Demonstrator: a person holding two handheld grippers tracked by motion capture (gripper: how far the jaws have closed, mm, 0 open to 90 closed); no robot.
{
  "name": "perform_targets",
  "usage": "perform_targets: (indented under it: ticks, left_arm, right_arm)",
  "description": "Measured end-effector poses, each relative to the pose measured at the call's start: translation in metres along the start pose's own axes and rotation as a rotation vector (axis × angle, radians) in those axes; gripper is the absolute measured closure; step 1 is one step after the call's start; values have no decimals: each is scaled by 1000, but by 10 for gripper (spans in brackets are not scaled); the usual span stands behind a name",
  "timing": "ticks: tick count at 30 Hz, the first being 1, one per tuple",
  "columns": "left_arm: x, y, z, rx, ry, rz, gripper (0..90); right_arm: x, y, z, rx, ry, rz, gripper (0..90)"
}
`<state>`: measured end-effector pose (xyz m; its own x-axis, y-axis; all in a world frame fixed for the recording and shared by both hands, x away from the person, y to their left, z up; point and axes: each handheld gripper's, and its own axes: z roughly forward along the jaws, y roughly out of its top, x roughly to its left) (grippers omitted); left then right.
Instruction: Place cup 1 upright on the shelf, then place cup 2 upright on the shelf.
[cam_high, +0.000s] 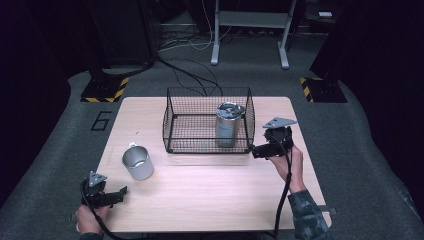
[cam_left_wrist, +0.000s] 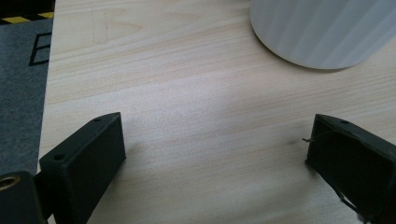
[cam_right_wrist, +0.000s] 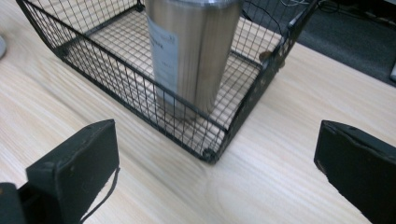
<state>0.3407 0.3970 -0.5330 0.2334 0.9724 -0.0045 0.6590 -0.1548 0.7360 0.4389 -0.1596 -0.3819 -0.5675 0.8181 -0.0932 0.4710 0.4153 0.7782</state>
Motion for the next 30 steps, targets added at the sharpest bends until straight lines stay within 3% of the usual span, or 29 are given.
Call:
perform_targets:
  ticks: [7,11,15,22,26,30]
  left_arm:
    - [0,0,0,0,1,2,44]
    - [0,0,0,0,1,2,44]
    - [0,0,0,-1,1,4,44]
    - [0,0,0,0,0,1,44]
    - [0,0,0,1,-1,1,44]
    - [0,1,0,2,1,2,43]
  right_arm:
    - [-1,-27,0,18,-3,28,0]
    - [-4,-44,6,40,-6,38,0]
    - [-6,-61,12,44,-6,72,0]
    - [-12,-95,30,97,9,127,0]
    - [-16,-110,38,104,21,159,0]
    - [-20,-118,42,105,-1,174,0]
